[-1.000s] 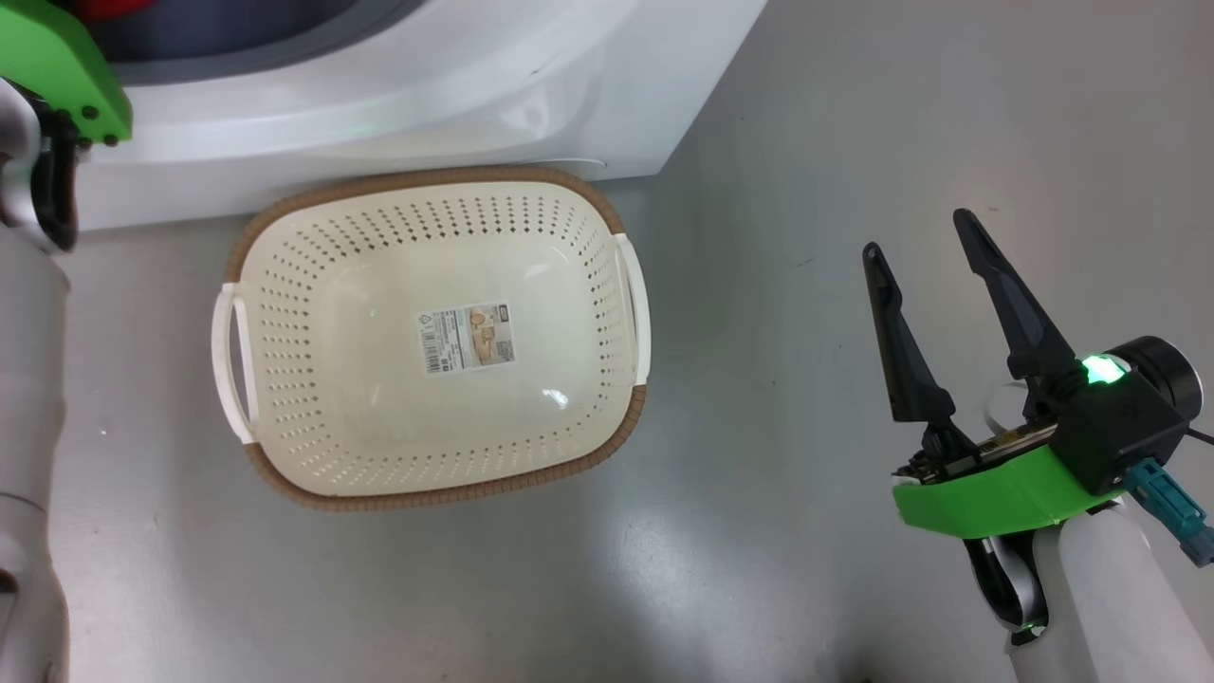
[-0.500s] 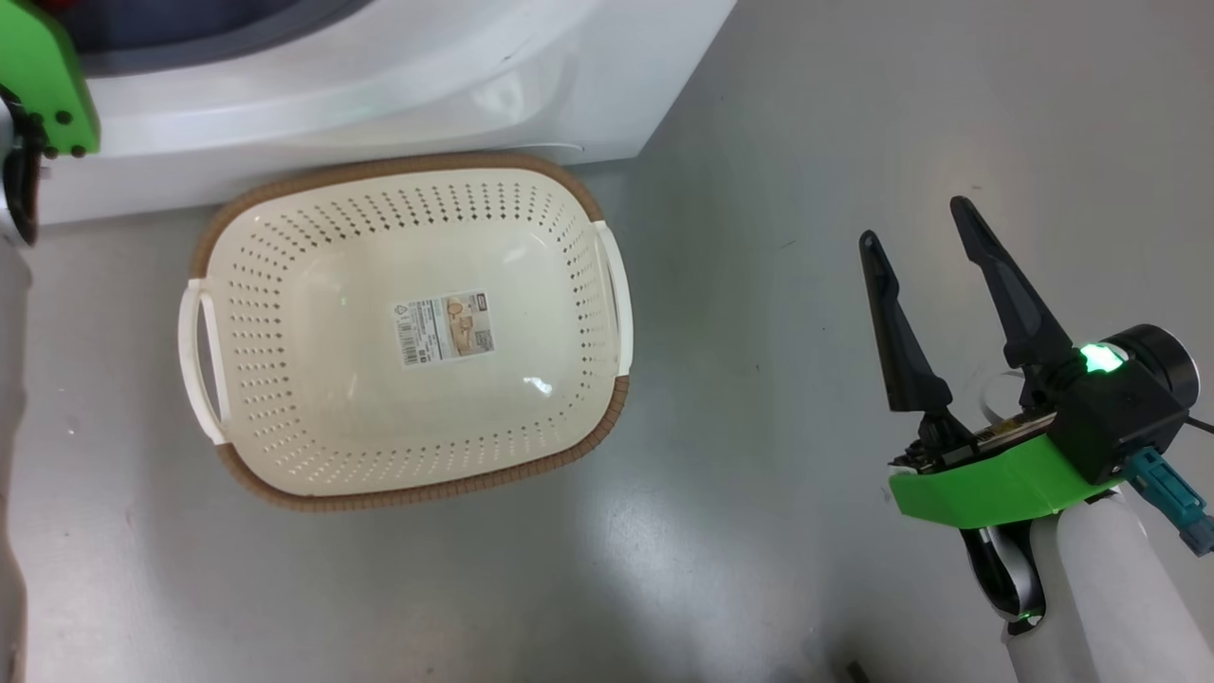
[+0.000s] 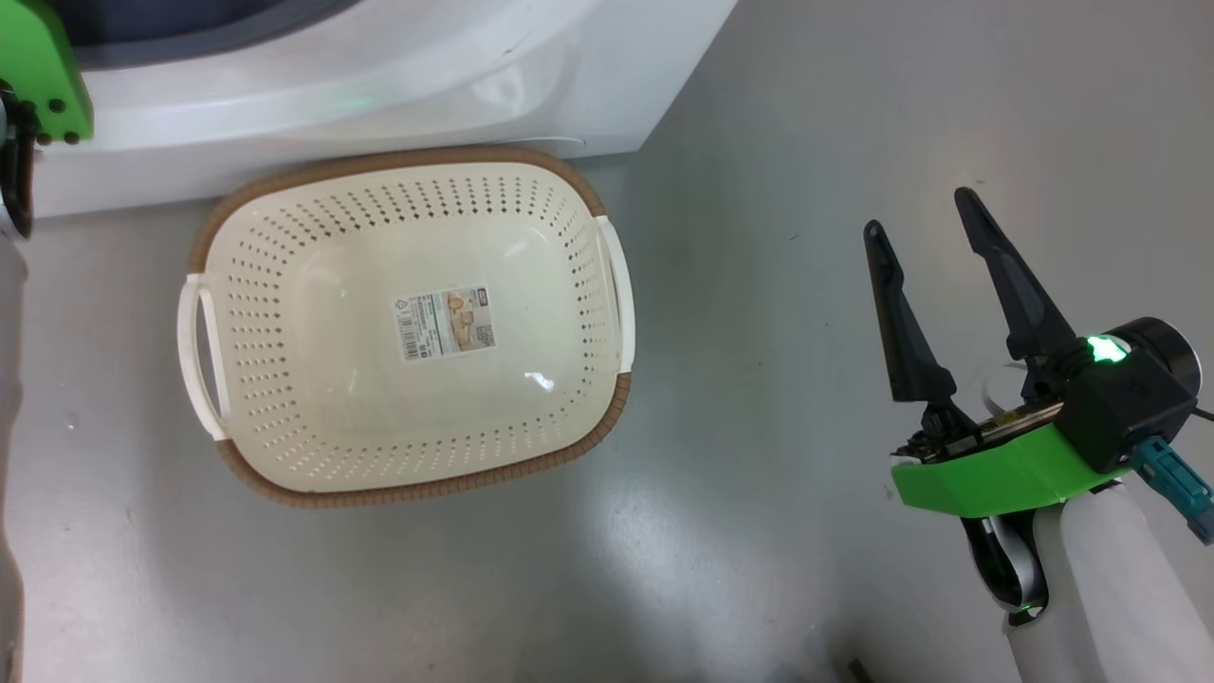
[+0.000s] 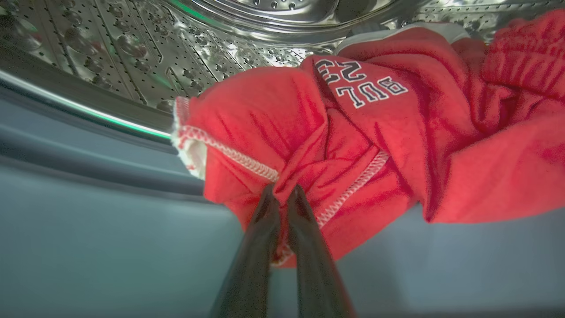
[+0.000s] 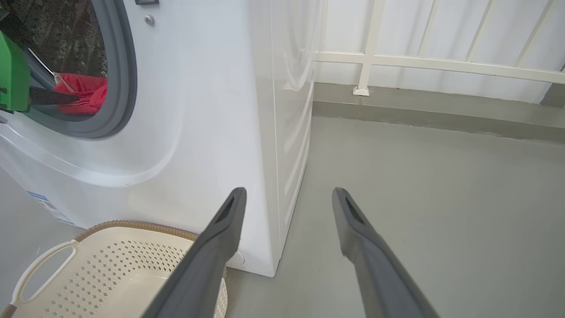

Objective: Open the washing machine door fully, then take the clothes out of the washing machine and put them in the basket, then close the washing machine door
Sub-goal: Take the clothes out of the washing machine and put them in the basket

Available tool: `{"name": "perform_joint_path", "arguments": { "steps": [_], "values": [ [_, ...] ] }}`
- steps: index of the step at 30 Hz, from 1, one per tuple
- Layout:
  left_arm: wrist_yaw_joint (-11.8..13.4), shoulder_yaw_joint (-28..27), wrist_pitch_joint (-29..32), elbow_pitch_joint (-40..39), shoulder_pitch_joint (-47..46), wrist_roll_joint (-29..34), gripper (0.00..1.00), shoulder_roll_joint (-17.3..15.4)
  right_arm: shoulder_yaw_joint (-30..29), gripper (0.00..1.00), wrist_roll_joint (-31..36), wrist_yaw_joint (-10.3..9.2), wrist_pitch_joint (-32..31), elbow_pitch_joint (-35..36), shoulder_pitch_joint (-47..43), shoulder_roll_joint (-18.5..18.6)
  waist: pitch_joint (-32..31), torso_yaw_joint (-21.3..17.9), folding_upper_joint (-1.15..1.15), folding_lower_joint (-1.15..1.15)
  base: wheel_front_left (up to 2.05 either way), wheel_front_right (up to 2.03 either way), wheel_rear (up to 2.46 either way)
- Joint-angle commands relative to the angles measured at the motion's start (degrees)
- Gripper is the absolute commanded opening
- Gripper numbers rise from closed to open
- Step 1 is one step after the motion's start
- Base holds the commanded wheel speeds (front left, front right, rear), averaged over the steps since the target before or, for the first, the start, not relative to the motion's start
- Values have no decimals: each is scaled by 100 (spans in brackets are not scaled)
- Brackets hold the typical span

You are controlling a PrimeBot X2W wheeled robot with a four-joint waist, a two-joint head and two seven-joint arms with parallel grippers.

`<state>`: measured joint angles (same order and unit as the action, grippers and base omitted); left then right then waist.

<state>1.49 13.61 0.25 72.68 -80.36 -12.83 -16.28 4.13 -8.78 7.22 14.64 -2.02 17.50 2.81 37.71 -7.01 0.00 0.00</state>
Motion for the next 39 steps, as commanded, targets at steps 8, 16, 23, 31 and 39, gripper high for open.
{"name": "perform_joint_path", "arguments": {
  "steps": [8, 16, 23, 31, 39],
  "values": [
    [-99, -294, -783, -237, 96, -413, 0, -165, 39, 100, -49, 26, 36, 54, -4, 7, -123, 121, 0, 0, 0, 0, 0],
    [-351, -438, -1402, -483, 442, -663, 0, -72, -25, 100, -17, 26, 36, 15, -49, 7, -348, 267, 0, 0, 0, 0, 0],
    [-513, -616, -1519, -1142, 994, -826, 0, -7, -51, 100, 0, 26, 36, -30, -150, 7, -668, 383, 0, 0, 0, 0, 0],
    [-442, -944, -1523, -2722, 2068, -668, 0, 5, -74, 100, -8, 26, 36, -120, -319, 7, -1142, 457, 0, 0, 0, 0, 0],
    [-378, -1274, -1524, -4043, 3299, -396, 0, 148, -106, 100, 2, 26, 36, -203, -556, 7, -1705, 484, 0, 0, 0, 0, 0]
  ]
}}
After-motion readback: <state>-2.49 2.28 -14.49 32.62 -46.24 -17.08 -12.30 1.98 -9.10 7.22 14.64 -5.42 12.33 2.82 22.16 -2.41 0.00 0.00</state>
